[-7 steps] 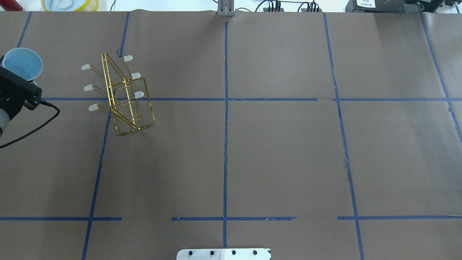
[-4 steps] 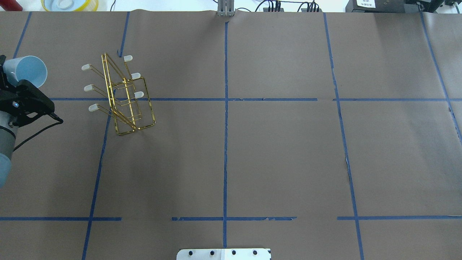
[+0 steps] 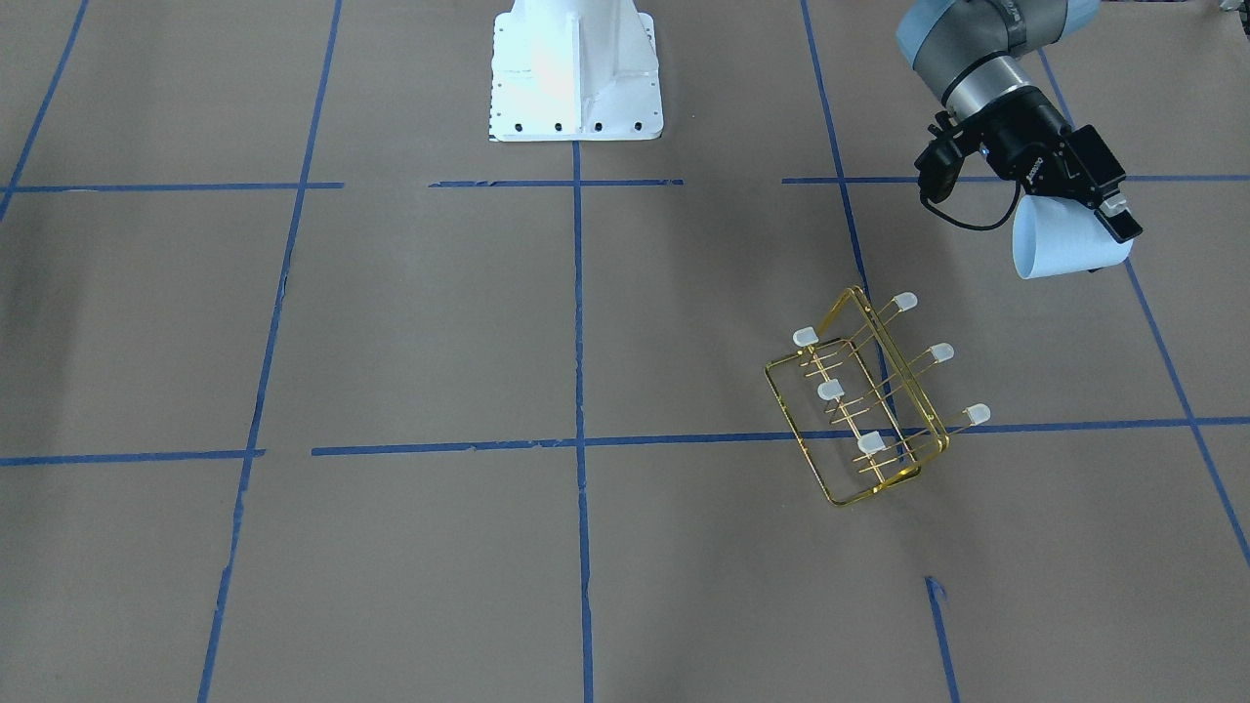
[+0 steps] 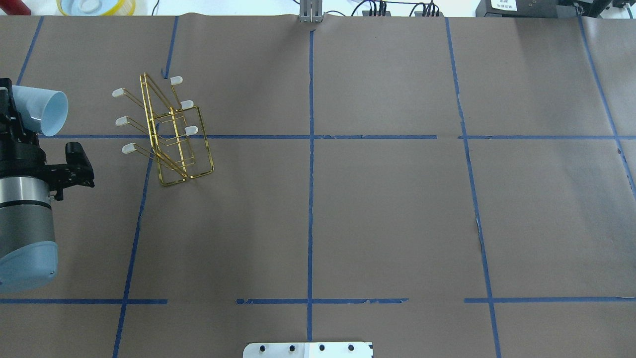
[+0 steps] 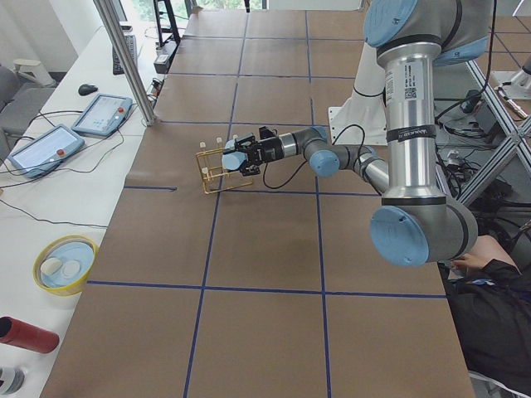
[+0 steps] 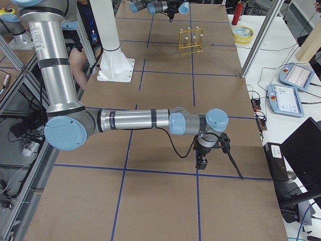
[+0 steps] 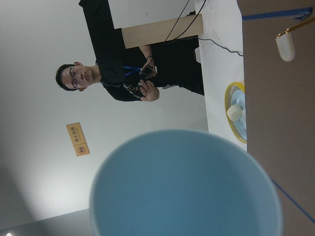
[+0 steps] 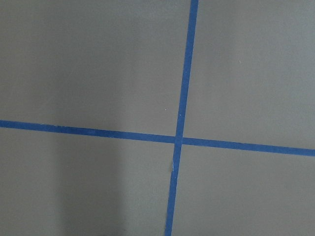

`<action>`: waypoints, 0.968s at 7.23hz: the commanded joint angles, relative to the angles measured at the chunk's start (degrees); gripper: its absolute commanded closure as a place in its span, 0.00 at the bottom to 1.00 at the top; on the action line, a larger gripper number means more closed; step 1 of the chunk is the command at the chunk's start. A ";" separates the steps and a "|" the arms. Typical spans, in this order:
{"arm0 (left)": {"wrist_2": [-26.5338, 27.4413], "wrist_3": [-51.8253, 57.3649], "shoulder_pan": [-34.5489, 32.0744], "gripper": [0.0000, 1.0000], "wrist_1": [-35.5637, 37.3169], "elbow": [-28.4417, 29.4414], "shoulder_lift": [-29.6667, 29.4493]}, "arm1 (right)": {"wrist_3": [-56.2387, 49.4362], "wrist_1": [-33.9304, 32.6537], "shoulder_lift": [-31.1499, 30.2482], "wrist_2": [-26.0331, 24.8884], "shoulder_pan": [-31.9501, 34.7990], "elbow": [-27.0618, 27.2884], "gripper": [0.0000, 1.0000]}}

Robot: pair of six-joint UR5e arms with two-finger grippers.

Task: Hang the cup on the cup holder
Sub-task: 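Tilt the cup sideways and carry it toward the gold rack's lower peg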

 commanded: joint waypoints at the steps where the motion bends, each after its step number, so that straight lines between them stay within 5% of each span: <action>1: 5.54 4.70 2.51 0.84 5.06 0.02 -0.63 | 0.00 0.00 0.00 0.00 0.00 0.06 0.00; 3: 10.11 6.19 3.75 0.88 12.17 0.89 -1.68 | 0.00 0.00 0.00 0.00 0.00 -0.03 0.00; 4: 10.91 10.21 3.75 0.80 12.38 2.20 -3.17 | 0.09 0.00 0.00 0.00 0.00 -0.03 0.00; 7: 11.19 10.51 5.32 0.81 12.47 7.12 -6.78 | 0.00 0.00 0.00 0.00 0.00 -0.03 0.00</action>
